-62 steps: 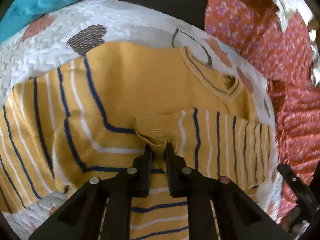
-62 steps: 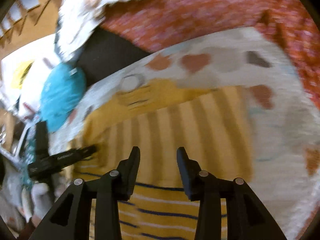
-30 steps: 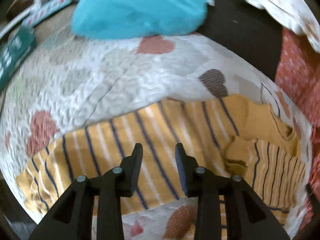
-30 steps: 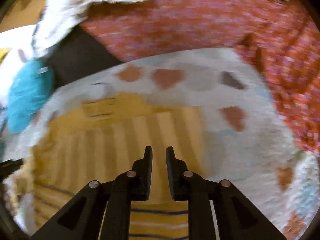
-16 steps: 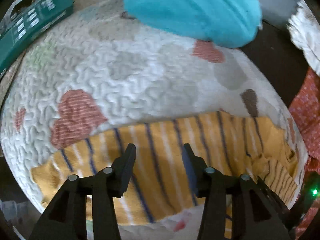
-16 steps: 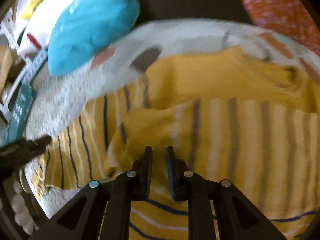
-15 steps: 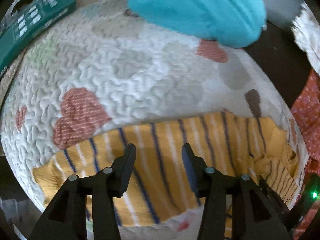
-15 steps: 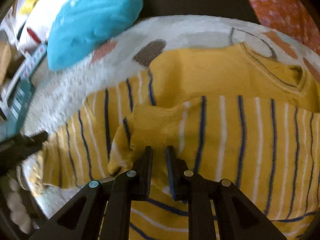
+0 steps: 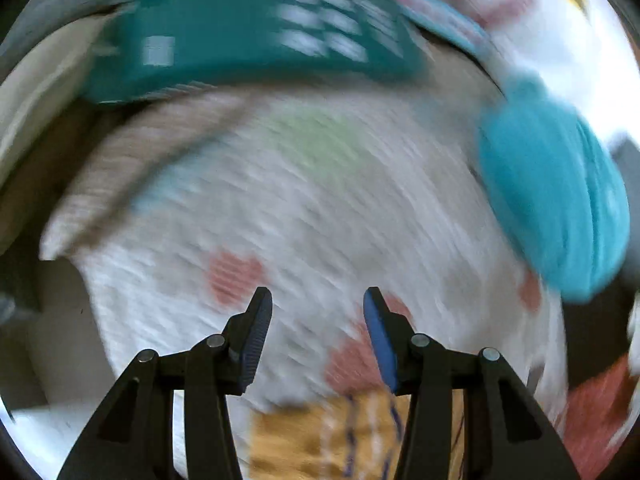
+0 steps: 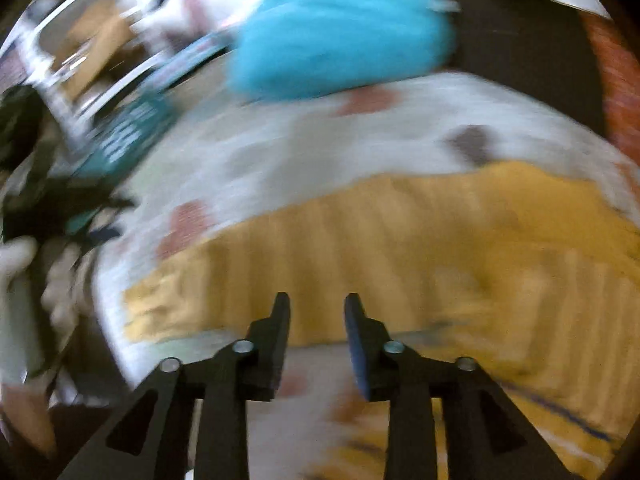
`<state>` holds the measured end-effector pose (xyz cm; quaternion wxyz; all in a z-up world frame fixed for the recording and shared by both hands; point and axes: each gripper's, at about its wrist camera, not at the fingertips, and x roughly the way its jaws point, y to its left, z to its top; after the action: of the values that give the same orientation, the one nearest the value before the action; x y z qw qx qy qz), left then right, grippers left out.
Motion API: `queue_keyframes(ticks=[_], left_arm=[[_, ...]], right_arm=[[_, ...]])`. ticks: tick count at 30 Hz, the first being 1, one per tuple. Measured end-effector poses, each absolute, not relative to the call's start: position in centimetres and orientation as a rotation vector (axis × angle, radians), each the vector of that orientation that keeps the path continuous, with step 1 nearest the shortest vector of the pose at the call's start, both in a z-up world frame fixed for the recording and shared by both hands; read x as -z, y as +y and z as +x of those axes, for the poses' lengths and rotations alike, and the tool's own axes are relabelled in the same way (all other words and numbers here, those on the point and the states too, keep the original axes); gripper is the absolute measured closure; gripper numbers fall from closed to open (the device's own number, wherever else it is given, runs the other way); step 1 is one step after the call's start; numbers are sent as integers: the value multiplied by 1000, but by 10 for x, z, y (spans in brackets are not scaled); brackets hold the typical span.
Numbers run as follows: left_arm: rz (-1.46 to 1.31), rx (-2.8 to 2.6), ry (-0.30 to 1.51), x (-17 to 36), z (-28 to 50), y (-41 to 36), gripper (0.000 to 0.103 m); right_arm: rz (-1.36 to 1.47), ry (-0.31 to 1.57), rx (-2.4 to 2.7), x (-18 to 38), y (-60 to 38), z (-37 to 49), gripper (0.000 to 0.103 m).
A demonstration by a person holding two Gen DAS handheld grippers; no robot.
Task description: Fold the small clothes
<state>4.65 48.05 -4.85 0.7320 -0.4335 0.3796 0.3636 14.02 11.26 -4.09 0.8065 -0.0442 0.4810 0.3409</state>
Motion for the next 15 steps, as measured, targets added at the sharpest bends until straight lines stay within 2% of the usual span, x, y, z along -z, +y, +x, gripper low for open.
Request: queue_keyframes(ticks=[4, 9, 13, 14, 15], left_arm=[[-1039, -937, 734, 45, -1, 519, 57], [-1129, -958, 711, 54, -21, 541, 57], [-1148, -928, 721, 57, -15, 535, 57], [-1142, -918, 727, 59, -11, 531, 57], [-1131, -899, 737, 59, -5, 525, 57]], right_arm=[[-187, 1019, -930, 50, 190, 106, 38], [-477, 893, -1082, 65, 270, 57, 33], [-632, 867, -1123, 87, 300, 32, 33], [-685, 842, -1100, 94, 305, 28, 37], [-739, 829, -1058, 99, 307, 27, 61]])
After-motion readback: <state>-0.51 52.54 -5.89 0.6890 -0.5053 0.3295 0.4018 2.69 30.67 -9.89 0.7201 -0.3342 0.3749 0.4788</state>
